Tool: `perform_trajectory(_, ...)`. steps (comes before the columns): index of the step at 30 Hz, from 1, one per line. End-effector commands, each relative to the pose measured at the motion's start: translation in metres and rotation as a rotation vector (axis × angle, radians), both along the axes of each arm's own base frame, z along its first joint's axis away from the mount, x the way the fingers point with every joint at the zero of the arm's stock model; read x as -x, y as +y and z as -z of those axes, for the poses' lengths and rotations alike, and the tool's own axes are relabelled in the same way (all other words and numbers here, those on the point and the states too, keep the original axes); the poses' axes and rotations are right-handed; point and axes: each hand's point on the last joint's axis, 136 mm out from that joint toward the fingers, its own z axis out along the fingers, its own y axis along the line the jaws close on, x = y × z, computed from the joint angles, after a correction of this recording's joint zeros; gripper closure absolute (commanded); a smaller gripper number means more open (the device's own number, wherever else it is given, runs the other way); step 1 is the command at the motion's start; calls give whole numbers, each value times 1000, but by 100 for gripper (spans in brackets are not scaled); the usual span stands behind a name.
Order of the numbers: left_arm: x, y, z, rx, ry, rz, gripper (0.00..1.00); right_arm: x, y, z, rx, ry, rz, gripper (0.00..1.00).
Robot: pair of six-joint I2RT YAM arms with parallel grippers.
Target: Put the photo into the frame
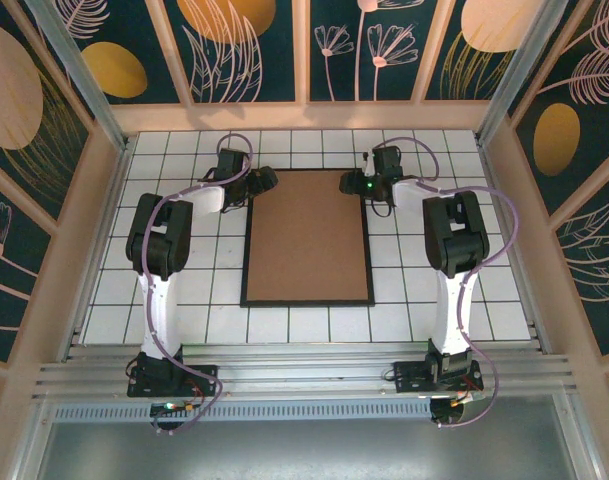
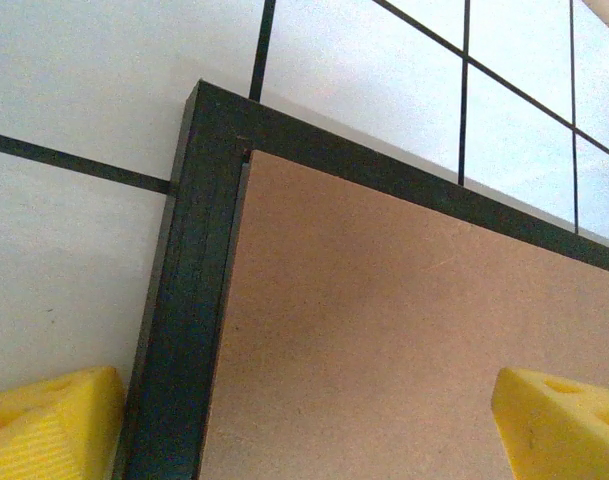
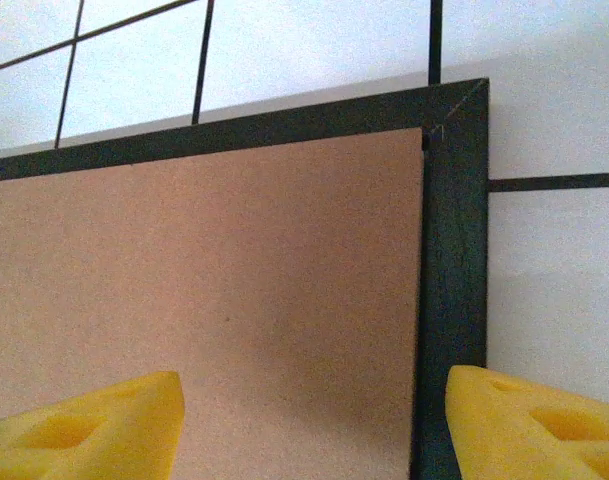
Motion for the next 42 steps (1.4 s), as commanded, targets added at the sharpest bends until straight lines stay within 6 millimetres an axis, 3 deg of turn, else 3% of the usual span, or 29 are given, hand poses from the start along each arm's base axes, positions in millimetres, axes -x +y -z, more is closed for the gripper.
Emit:
perform_trajectory(1,-3,-1,13,-19,16,11,5,-5,10,-1,-52,4,-26,31)
perform_trajectory(8,-6,-6,15,2,21,30,6,8,25,-11,-124,17,-86,33)
perform_trajectory(16,-16,-13,14,18,4,48,6,30,27,-30,-186,11,-98,35)
perform_trajectory(21,-34,-10,12,-37,-21,45,6,46,16,-35,-186,19,-56,34)
perform_trajectory(25,-54,2,0,-132,-59,21,5,51,-4,-42,-155,-1,13,33)
perform_trajectory(30,-60,44,-44,-275,-142,-119,5,38,-41,-54,-18,-80,118,27)
perform_trajectory(34,-24,68,-86,-278,-209,-213,5,17,-52,-64,27,-147,147,22)
perform_trajectory(36,5,70,-94,-232,-204,-218,5,5,-49,-69,25,-176,135,17)
perform_trajectory(38,36,69,-95,-173,-188,-208,5,-10,-44,-70,22,-193,120,14)
perform_trajectory(40,72,66,-80,-132,-129,-182,6,-27,-36,-67,16,-195,92,12)
perform_trajectory(42,104,63,-79,-99,-101,-165,6,-44,-30,-62,19,-190,69,11)
